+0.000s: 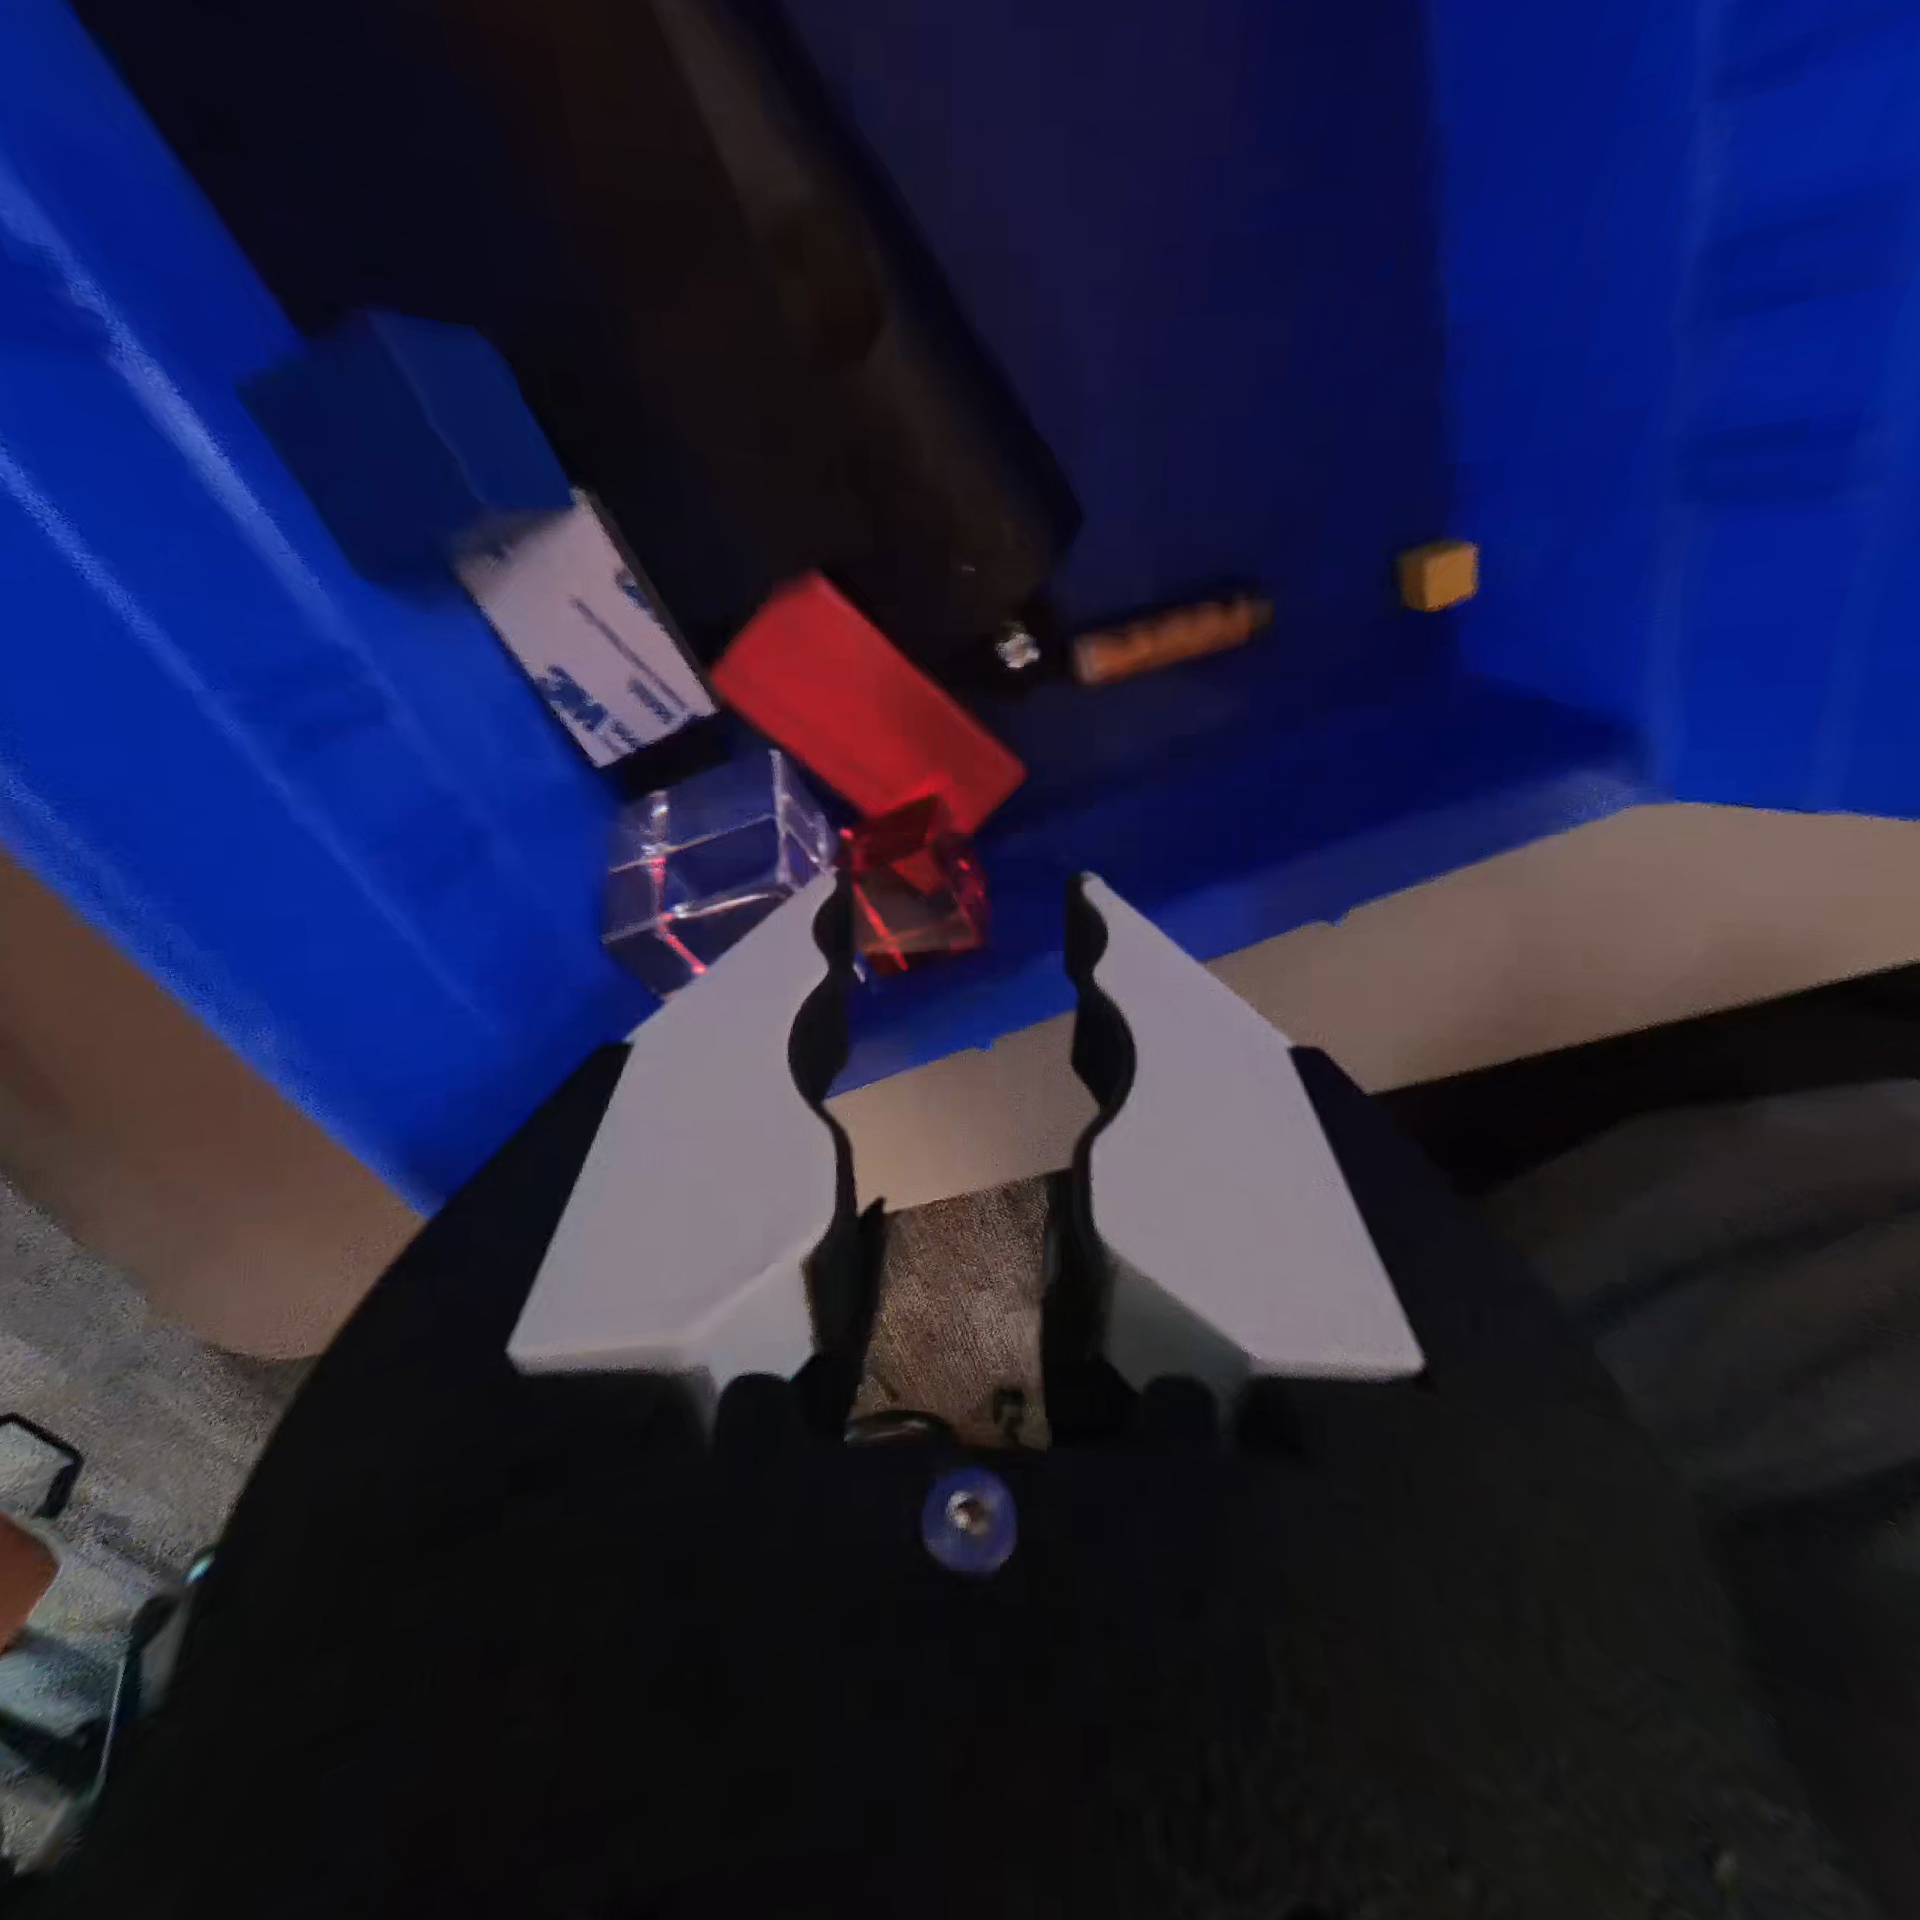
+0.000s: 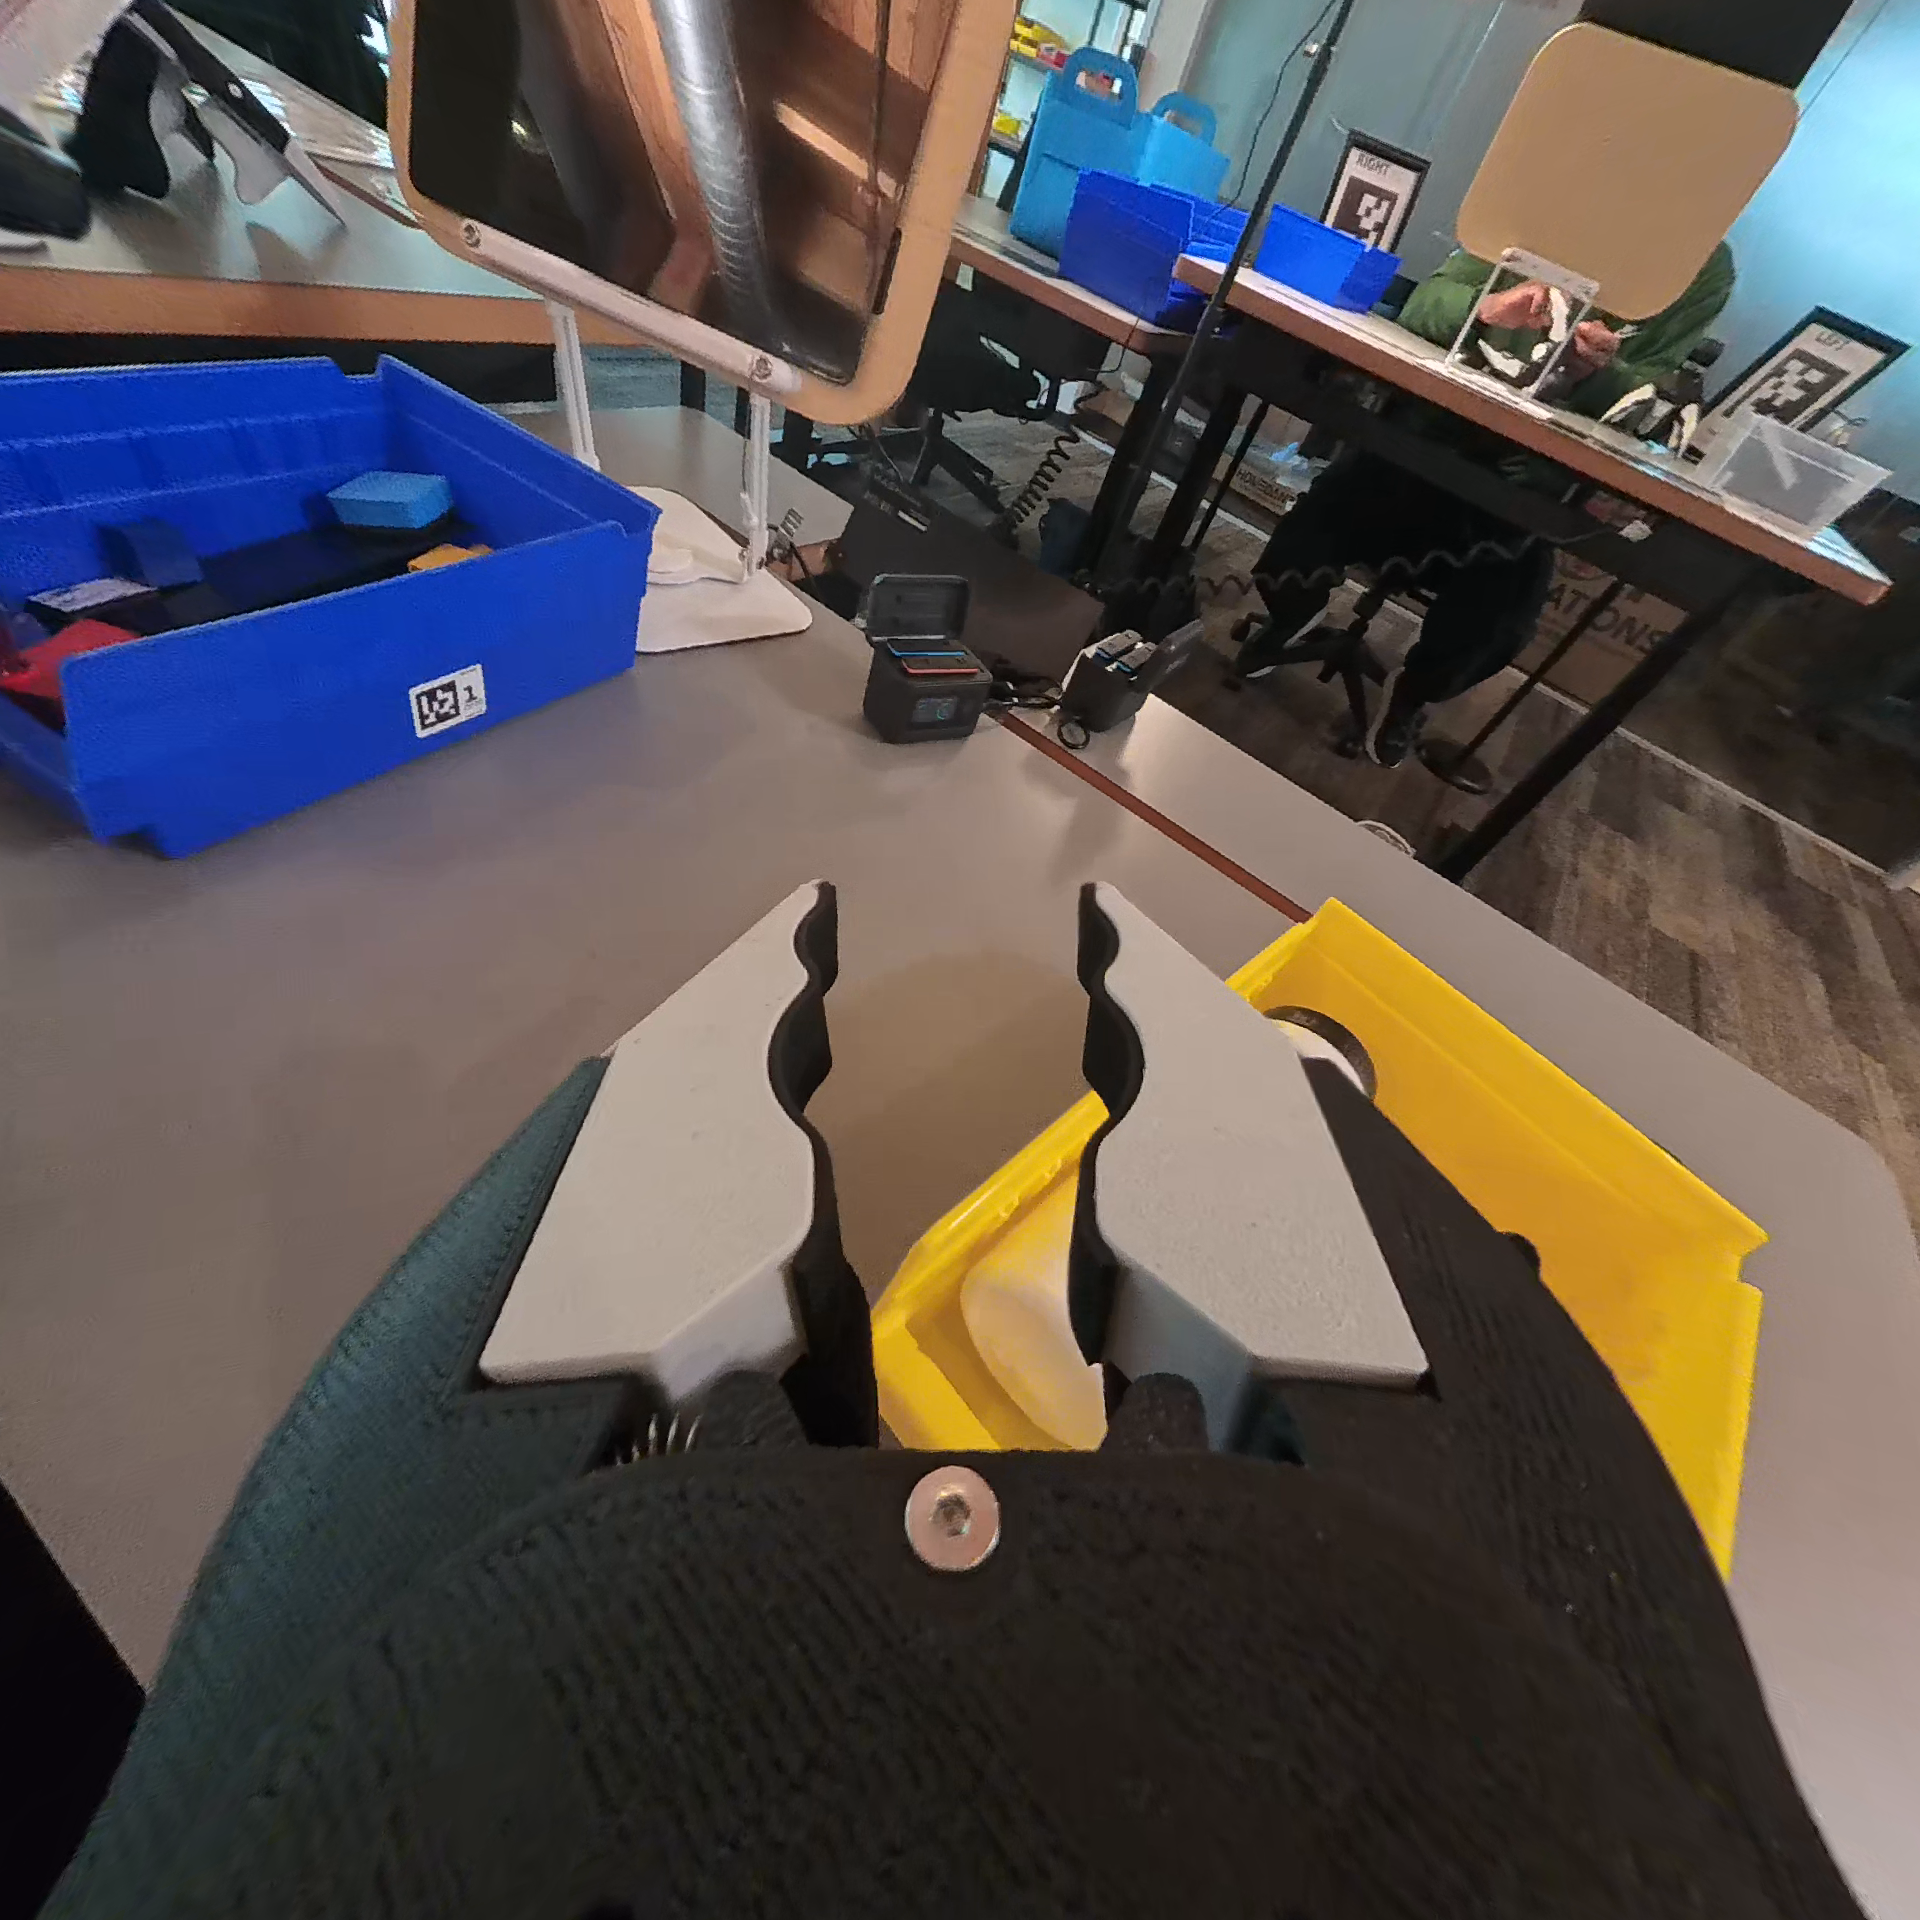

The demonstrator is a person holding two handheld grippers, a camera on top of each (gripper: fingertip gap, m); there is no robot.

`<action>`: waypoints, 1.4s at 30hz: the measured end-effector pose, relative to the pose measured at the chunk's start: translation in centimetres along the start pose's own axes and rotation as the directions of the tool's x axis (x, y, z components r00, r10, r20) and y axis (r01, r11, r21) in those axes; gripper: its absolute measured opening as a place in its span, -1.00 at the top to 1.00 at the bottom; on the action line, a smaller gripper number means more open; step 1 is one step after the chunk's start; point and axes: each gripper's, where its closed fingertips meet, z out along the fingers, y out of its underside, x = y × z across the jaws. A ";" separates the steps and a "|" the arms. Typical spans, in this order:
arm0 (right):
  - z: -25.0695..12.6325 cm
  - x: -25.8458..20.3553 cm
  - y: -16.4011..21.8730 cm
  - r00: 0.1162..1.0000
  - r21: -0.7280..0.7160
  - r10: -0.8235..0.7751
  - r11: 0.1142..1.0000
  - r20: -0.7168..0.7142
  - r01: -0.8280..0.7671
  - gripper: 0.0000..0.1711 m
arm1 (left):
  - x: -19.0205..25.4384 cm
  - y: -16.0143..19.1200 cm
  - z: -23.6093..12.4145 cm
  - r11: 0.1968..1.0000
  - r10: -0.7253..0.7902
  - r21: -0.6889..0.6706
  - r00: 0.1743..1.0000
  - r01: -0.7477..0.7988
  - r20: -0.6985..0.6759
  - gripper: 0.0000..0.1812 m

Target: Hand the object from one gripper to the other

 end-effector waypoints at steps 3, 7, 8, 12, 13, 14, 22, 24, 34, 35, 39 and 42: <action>0.2 -0.2 0.1 1.000 -0.009 -0.004 1.000 0.005 0.004 0.47 | -0.1 0.3 -0.1 1.000 -0.029 -0.005 1.000 0.029 -0.007 0.64; 0.3 -0.3 0.3 1.000 -0.013 -0.002 1.000 0.012 0.002 0.47 | -0.2 0.8 0.0 0.999 -0.020 -0.036 1.000 0.021 0.024 0.69; 0.3 -0.3 0.4 1.000 -0.016 0.000 1.000 0.012 0.001 0.47 | -0.3 0.8 0.1 0.999 -0.024 -0.036 0.999 0.025 0.035 0.68; 0.2 -0.2 0.4 1.000 -0.016 0.008 1.000 0.012 -0.008 0.47 | -0.5 0.8 0.2 0.999 -0.023 -0.043 0.997 0.026 0.068 0.69; 0.2 -0.2 0.4 1.000 -0.016 0.009 1.000 0.012 -0.009 0.47 | -0.6 0.8 0.2 0.999 -0.021 -0.048 0.997 0.025 0.079 0.70; 0.2 -0.2 0.4 1.000 -0.016 0.009 1.000 0.014 -0.009 0.47 | -0.7 0.8 0.2 0.998 -0.021 -0.053 0.996 0.026 0.089 0.72; 0.4 -0.6 0.5 1.000 -0.024 -0.001 1.000 0.023 0.001 0.48 | 0.0 0.7 2.8 0.993 0.000 -0.116 0.997 0.009 0.071 0.70; 0.4 -0.6 0.5 1.000 -0.024 0.001 1.000 0.023 0.000 0.48 | 0.3 0.4 3.4 0.996 0.004 -0.092 0.999 0.001 0.053 0.68; 0.6 -0.5 0.8 0.999 -0.031 0.018 0.999 0.032 -0.017 0.48 | 1.4 -1.3 2.7 0.997 0.050 0.059 0.996 -0.046 -0.073 0.70; 0.6 -0.6 0.9 0.999 -0.031 0.019 0.999 0.034 -0.018 0.48 | 1.4 -1.5 2.4 0.996 0.048 0.084 0.995 -0.041 -0.088 0.70; 0.8 -0.8 0.9 0.999 -0.033 0.020 0.999 0.043 -0.019 0.48 | 1.8 -2.8 0.5 0.969 0.083 0.242 0.986 -0.045 -0.148 0.70; 1.0 -1.7 0.4 0.997 -0.001 0.007 1.000 0.083 -0.007 0.48 | 3.1 -4.5 -2.3 0.903 0.151 0.426 0.969 -0.054 -0.197 0.70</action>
